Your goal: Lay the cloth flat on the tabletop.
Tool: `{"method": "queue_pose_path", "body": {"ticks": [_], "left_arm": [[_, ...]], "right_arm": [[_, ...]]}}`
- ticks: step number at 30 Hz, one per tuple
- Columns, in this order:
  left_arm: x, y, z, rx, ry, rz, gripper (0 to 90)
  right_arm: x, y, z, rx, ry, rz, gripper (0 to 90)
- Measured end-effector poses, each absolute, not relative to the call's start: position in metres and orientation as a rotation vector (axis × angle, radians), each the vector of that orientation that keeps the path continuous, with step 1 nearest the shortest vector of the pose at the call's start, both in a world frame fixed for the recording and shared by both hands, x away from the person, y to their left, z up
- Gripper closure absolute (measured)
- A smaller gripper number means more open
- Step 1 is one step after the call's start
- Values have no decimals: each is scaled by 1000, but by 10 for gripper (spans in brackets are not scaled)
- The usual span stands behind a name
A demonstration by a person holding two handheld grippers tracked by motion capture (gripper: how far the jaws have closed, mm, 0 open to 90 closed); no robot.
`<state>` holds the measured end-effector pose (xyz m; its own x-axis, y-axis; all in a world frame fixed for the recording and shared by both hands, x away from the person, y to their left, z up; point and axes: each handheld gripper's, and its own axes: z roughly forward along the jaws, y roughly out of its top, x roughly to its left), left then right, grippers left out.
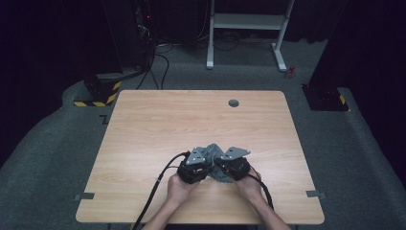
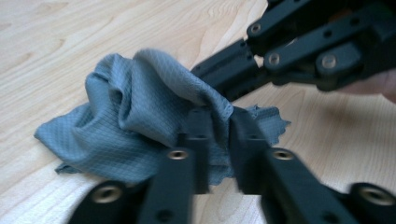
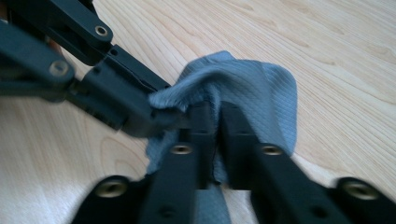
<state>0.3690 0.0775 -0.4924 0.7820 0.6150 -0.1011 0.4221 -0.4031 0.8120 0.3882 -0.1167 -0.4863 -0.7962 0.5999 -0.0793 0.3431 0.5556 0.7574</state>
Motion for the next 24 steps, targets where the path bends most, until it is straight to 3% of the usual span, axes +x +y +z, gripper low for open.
{"method": "queue_pose_path", "body": {"ticks": [5, 12, 15, 20, 24], "left_arm": [[364, 80, -497, 2091, 818, 337, 582], [376, 66, -514, 2188, 896, 371, 561], [378, 62, -517, 2200, 902, 389, 613], [383, 64, -514, 2241, 882, 388, 863], [383, 68, -511, 2268, 867, 407, 890]], "right_arm": [[392, -130, -485, 833, 2438, 1108, 883], [396, -146, -488, 913, 2414, 1124, 876], [398, -151, -488, 931, 2412, 1118, 876], [401, -159, -488, 962, 2388, 1115, 877], [403, -164, -487, 976, 2375, 1113, 878]]}}
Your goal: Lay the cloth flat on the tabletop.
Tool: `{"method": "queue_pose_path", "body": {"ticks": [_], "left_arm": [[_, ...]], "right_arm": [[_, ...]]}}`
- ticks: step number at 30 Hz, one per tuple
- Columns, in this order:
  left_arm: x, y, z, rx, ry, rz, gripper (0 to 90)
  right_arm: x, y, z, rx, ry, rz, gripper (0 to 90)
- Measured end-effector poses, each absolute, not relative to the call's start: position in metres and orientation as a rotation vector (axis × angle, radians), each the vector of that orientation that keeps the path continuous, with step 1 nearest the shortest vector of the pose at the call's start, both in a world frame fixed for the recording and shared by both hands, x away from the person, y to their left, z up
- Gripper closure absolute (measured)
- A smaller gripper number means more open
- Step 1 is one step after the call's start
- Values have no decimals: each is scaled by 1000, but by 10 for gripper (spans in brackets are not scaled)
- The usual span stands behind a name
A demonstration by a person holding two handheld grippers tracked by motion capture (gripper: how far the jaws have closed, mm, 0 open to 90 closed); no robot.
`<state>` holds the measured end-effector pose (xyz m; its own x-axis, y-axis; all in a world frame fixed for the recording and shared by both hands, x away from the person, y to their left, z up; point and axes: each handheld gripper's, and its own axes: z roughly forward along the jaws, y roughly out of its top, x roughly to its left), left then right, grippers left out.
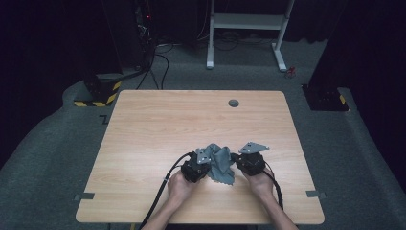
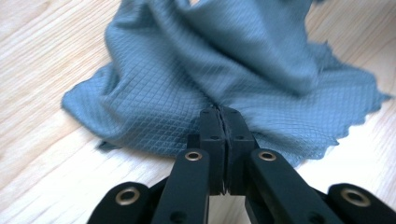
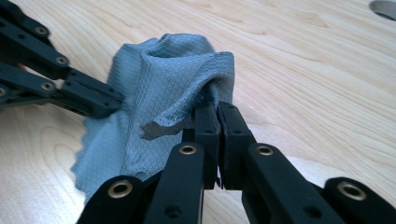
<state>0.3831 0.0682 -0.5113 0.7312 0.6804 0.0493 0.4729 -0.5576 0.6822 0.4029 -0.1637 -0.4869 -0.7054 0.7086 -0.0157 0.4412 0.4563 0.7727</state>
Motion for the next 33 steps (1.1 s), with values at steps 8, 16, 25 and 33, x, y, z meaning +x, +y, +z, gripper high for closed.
{"method": "queue_pose_path", "body": {"ticks": [8, 16, 25, 33], "left_arm": [[388, 107, -498, 2241, 937, 501, 893], [397, 125, -504, 2174, 1057, 550, 792], [362, 97, -493, 2167, 882, 388, 682], [365, 77, -512, 2262, 894, 418, 646]], "right_arm": [[404, -177, -488, 1015, 2349, 1090, 878], [404, -181, -505, 1053, 2377, 1009, 812], [386, -188, -486, 1008, 2296, 1124, 761], [380, -172, -485, 922, 2344, 1125, 731]]}}
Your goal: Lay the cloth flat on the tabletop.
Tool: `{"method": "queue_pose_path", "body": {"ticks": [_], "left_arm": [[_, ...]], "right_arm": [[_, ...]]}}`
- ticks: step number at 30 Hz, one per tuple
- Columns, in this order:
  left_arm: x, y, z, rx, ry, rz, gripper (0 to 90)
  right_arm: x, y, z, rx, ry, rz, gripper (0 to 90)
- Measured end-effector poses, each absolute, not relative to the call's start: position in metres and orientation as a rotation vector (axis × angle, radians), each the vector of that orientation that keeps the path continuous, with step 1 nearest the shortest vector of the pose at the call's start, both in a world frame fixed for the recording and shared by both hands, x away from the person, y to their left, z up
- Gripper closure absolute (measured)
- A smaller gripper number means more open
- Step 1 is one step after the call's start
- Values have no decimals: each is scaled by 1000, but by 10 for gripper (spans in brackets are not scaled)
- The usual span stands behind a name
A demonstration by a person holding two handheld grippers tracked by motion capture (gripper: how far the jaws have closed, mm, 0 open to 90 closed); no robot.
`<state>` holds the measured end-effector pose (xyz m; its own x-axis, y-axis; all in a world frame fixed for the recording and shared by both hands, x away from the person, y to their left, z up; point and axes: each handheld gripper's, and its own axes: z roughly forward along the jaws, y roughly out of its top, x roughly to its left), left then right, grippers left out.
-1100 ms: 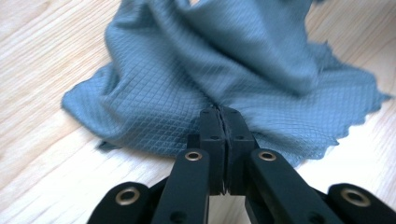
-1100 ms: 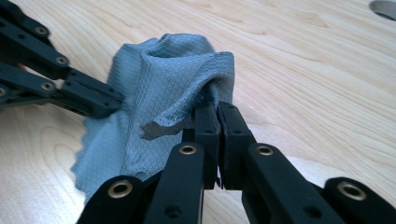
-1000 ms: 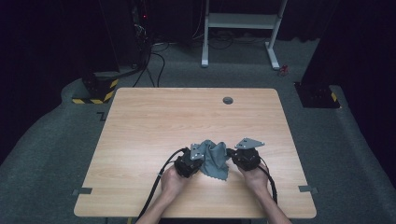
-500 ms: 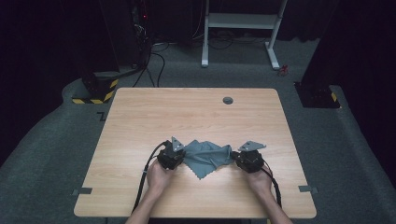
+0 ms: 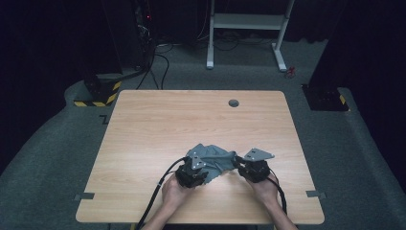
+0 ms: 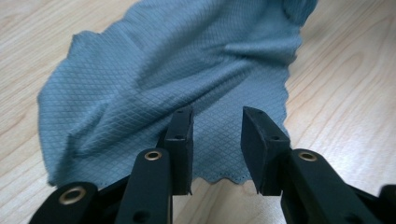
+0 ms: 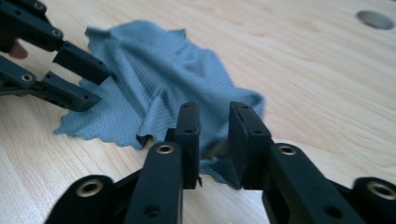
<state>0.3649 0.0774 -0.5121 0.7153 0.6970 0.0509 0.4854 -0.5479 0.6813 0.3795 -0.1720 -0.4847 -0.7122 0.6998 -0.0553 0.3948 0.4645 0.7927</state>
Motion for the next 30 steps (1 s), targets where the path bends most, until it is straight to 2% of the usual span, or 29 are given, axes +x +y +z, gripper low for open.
{"method": "queue_pose_path", "body": {"ticks": [3, 6, 7, 8, 9, 16, 25, 30], "left_arm": [[366, 77, -512, 2258, 897, 410, 647], [366, 77, -513, 2261, 864, 400, 792], [365, 76, -513, 2270, 848, 395, 841], [365, 75, -513, 2277, 840, 396, 841], [366, 75, -512, 2288, 837, 396, 889], [364, 86, -509, 2319, 832, 426, 899], [352, 133, -492, 2268, 885, 449, 898], [348, 140, -499, 2309, 896, 441, 896]], "right_arm": [[381, -165, -489, 915, 2360, 1078, 684], [387, -159, -499, 935, 2345, 954, 693], [390, -159, -503, 947, 2348, 933, 726], [393, -160, -506, 966, 2357, 919, 784], [394, -163, -508, 990, 2364, 918, 872], [393, -174, -504, 996, 2350, 949, 895], [382, -188, -491, 997, 2356, 1002, 893], [375, -183, -503, 965, 2453, 915, 887]]}}
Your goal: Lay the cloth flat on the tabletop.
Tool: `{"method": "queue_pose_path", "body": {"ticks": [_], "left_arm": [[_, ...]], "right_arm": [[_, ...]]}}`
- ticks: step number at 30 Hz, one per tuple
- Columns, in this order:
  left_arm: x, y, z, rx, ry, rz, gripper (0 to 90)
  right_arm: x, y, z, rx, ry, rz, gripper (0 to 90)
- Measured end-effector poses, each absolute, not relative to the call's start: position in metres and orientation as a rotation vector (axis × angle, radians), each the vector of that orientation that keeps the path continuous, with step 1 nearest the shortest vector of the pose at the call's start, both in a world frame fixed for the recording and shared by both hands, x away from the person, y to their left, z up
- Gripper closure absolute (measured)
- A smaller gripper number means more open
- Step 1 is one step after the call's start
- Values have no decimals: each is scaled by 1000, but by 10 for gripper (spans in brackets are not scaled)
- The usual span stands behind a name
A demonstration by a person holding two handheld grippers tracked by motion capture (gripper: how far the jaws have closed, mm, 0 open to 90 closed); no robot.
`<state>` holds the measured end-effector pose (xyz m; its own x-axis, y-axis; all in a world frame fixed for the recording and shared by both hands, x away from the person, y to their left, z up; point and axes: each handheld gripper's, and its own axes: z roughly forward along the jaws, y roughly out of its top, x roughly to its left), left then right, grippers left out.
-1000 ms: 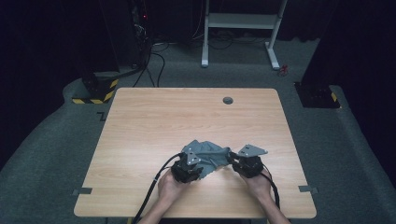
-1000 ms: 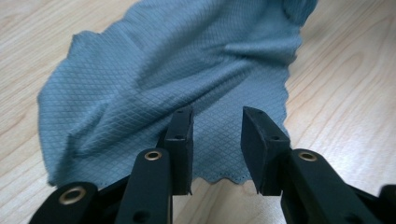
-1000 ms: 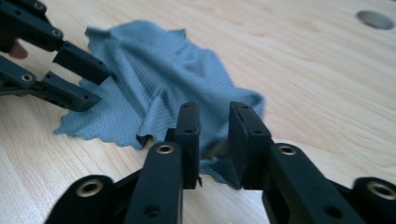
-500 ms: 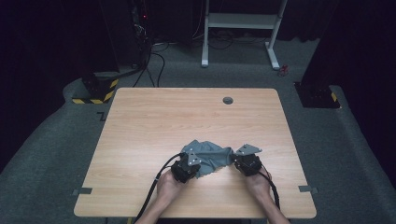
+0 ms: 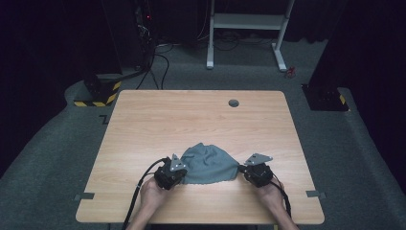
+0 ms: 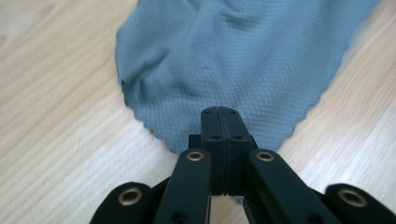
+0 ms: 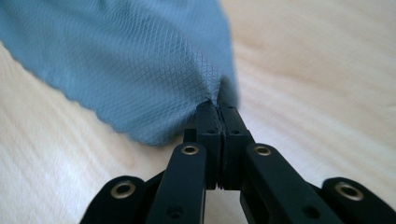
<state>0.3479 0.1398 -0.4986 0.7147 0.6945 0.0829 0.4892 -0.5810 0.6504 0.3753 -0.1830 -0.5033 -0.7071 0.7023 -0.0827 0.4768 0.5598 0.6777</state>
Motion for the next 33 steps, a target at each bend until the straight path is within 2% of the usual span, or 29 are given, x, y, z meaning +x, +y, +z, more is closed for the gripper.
{"method": "queue_pose_path", "body": {"ticks": [2, 7, 14, 19, 23, 27, 33], "left_arm": [[346, 142, -503, 2296, 913, 436, 889], [344, 143, -503, 2263, 927, 452, 846], [342, 148, -508, 2248, 960, 482, 875], [342, 153, -515, 2178, 1005, 492, 685], [344, 157, -521, 2125, 1047, 525, 548], [346, 163, -527, 2057, 1084, 506, 465], [345, 164, -527, 2051, 1112, 526, 422]], "right_arm": [[372, -184, -506, 972, 2450, 929, 784], [368, -189, -501, 992, 2419, 1002, 775], [361, -194, -499, 973, 2378, 1056, 800], [363, -186, -501, 953, 2388, 1040, 800], [371, -179, -506, 957, 2423, 1012, 891], [371, -174, -502, 944, 2433, 1012, 896], [372, -158, -489, 894, 2469, 1013, 891]]}}
